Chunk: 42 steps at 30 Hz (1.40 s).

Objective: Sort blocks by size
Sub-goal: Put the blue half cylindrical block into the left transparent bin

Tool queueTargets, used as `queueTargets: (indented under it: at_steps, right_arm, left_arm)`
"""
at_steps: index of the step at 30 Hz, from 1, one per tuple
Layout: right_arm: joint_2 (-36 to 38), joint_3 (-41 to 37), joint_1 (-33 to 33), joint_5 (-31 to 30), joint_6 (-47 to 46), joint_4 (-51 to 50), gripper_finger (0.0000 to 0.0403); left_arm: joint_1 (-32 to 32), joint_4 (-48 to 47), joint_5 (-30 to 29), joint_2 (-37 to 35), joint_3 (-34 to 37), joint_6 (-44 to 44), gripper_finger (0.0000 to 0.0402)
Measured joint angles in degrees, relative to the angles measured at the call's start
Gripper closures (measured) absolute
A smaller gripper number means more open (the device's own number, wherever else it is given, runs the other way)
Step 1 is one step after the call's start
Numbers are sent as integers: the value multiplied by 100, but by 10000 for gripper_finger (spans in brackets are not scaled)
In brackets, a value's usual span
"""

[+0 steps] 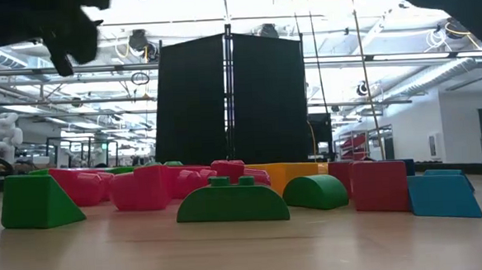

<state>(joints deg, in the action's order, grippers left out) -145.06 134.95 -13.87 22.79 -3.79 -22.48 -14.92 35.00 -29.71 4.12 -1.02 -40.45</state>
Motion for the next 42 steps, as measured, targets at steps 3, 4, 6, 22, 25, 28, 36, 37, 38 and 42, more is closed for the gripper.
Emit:
queueTargets:
  at_steps: [3, 4, 6, 22, 25, 28, 36, 37, 38, 42]
  right_arm:
    - [-44, -45, -129, 7, -50, 357, 336]
    - [-50, -45, -165, 4, -34, 440, 336]
    - [-50, -43, -242, 4, 4, 478, 336]
    - [-100, -39, -459, -785, 192, 1861, 336]
    - [-233, -41, -448, -848, 164, 1823, 336]
    - [-331, -50, -454, -975, 69, 1724, 310]
    - [-381, -50, -443, -1501, 11, 1621, 144]
    - [-352, -50, -435, -1619, 13, 1571, 133]
    - [-303, -50, -417, -1736, 17, 1471, 124]
    - [259, -13, -270, -2616, 26, 179, 112]
  left_arm:
    - [0, -64, 87, 0, 0, -197, 146]
    - [0, -91, 101, 0, 0, -256, 146]
    - [0, -207, 127, -2, 1, -276, 146]
    - [0, -856, 294, 13, 0, -1027, 146]
    - [0, -856, 294, 12, 0, -995, 146]
    - [0, -860, 316, 11, 0, -921, 146]
    - [0, -902, 726, 11, 0, -860, 146]
    - [0, -902, 732, 11, 0, -863, 146]
    - [0, -902, 738, 11, 0, -871, 146]
    - [0, -861, 852, 11, 0, -920, 146]
